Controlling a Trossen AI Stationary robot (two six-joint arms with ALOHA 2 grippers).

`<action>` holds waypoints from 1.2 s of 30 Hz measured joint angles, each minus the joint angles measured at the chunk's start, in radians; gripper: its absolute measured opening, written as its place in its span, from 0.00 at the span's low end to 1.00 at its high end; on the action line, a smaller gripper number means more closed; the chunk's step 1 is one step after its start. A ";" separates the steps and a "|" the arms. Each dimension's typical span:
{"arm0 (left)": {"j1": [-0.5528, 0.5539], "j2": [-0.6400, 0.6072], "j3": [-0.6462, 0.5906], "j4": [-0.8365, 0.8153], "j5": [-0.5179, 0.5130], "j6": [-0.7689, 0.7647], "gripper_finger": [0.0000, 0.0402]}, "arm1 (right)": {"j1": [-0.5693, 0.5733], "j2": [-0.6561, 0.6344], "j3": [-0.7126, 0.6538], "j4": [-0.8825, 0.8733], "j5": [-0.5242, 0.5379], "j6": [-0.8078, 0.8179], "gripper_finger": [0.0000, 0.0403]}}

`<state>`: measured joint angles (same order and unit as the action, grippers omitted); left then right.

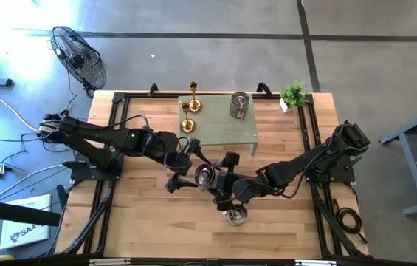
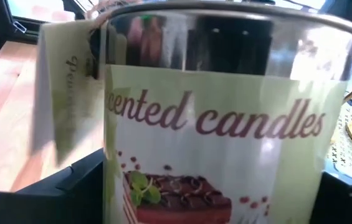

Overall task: Pick & Place candle stick holders
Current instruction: Put the left silver scented candle on the shelf

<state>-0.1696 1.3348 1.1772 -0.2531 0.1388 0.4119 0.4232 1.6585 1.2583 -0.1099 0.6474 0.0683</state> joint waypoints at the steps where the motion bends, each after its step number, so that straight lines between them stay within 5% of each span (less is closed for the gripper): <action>1: 0.000 -0.003 0.008 -0.032 0.006 0.013 0.96 | 0.000 0.000 0.000 -0.001 0.000 0.000 0.87; 16: 0.000 -0.031 0.028 -0.143 -0.020 -0.050 0.97 | 0.000 0.000 0.000 -0.011 0.056 0.025 0.87; 23: -0.002 -0.103 0.148 -0.328 0.042 -0.094 0.97 | 0.011 0.000 0.001 -0.079 0.148 0.064 0.87; 36: -0.002 -0.241 0.168 -0.611 0.093 -0.111 0.97 | 0.131 -0.189 0.001 -0.514 0.448 0.355 0.87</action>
<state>-0.1711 1.0942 1.3452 -0.8639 0.2316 0.3008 0.5540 1.4691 1.2591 -0.6242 1.0958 0.4236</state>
